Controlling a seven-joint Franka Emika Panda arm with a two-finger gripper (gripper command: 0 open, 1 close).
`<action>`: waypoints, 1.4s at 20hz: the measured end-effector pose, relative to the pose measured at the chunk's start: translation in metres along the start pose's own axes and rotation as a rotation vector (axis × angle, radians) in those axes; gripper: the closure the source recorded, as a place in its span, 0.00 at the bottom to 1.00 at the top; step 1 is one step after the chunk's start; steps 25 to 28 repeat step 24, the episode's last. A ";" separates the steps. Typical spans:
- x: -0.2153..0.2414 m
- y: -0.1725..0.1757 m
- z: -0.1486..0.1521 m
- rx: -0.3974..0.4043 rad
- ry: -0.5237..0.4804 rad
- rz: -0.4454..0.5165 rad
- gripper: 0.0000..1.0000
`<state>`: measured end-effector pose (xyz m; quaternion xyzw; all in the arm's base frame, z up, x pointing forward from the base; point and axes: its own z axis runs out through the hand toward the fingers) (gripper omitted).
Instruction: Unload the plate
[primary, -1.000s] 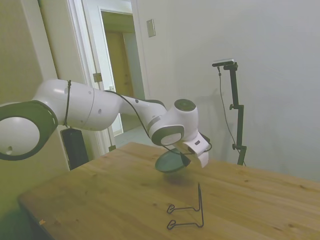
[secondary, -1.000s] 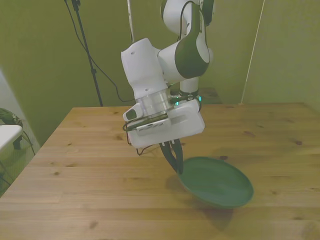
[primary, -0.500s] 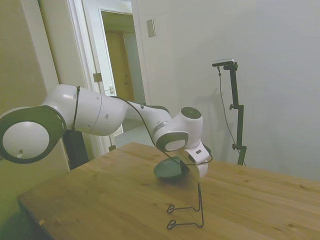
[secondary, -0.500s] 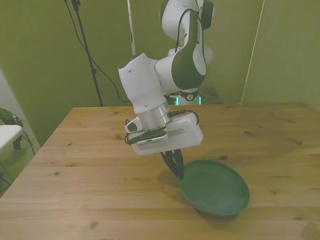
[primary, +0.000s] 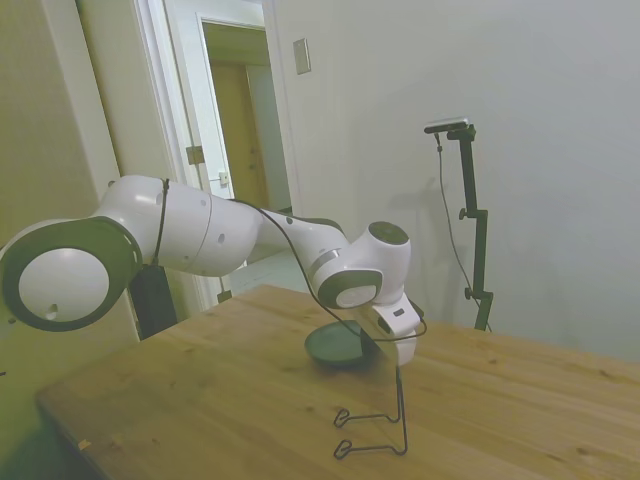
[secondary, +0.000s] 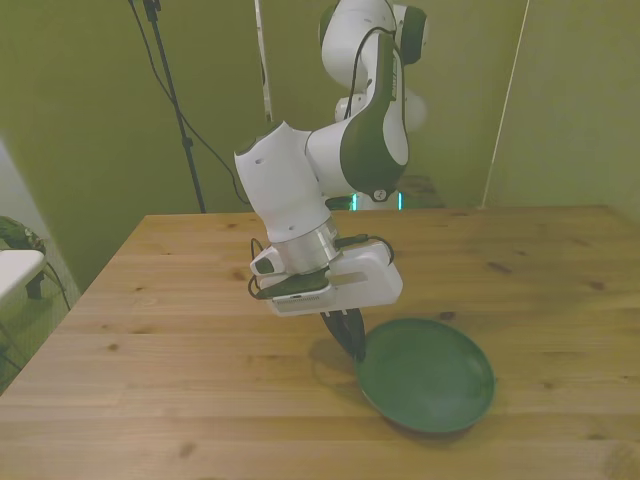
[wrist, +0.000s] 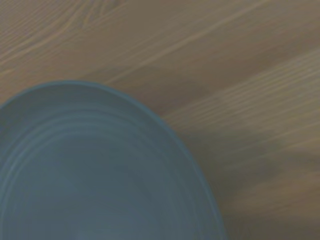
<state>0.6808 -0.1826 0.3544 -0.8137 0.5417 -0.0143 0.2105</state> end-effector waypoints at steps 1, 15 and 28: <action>0.000 0.000 0.000 -0.001 0.000 -0.001 0.00; -0.012 -0.012 -0.027 -0.030 0.000 -0.012 0.00; -0.095 -0.029 -0.172 -0.103 0.001 -0.107 0.00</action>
